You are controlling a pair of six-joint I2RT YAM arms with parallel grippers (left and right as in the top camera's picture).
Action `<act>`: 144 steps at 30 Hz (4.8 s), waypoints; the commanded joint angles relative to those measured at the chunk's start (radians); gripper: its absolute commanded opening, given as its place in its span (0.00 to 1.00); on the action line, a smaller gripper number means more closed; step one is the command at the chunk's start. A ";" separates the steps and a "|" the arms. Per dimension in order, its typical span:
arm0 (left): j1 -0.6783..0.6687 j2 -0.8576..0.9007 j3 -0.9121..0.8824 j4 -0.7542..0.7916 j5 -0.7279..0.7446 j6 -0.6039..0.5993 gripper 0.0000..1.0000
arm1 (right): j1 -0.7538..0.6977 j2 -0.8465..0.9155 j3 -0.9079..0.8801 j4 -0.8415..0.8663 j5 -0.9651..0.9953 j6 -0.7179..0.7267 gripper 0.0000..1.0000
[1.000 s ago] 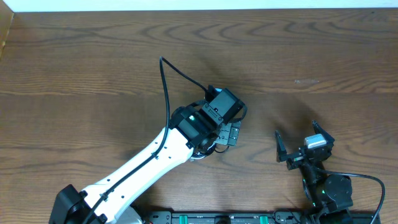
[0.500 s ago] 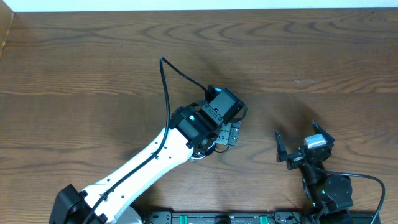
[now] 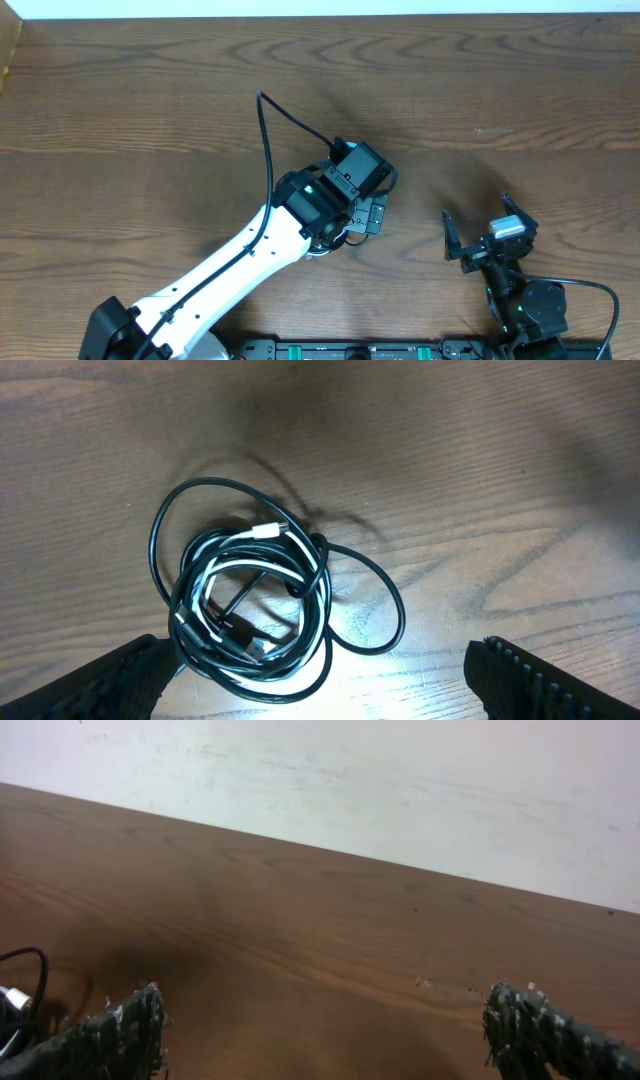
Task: Untangle cables
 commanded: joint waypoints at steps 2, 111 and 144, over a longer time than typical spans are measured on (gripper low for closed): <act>0.006 -0.003 0.014 -0.004 -0.010 0.006 0.98 | 0.002 -0.006 -0.001 -0.004 -0.005 0.008 0.99; -0.001 0.234 -0.148 0.257 0.036 -0.061 0.25 | 0.002 -0.006 -0.001 -0.004 -0.005 0.008 0.99; -0.003 0.302 -0.176 0.288 -0.018 -0.061 0.93 | 0.002 -0.006 -0.001 -0.004 -0.005 0.008 0.99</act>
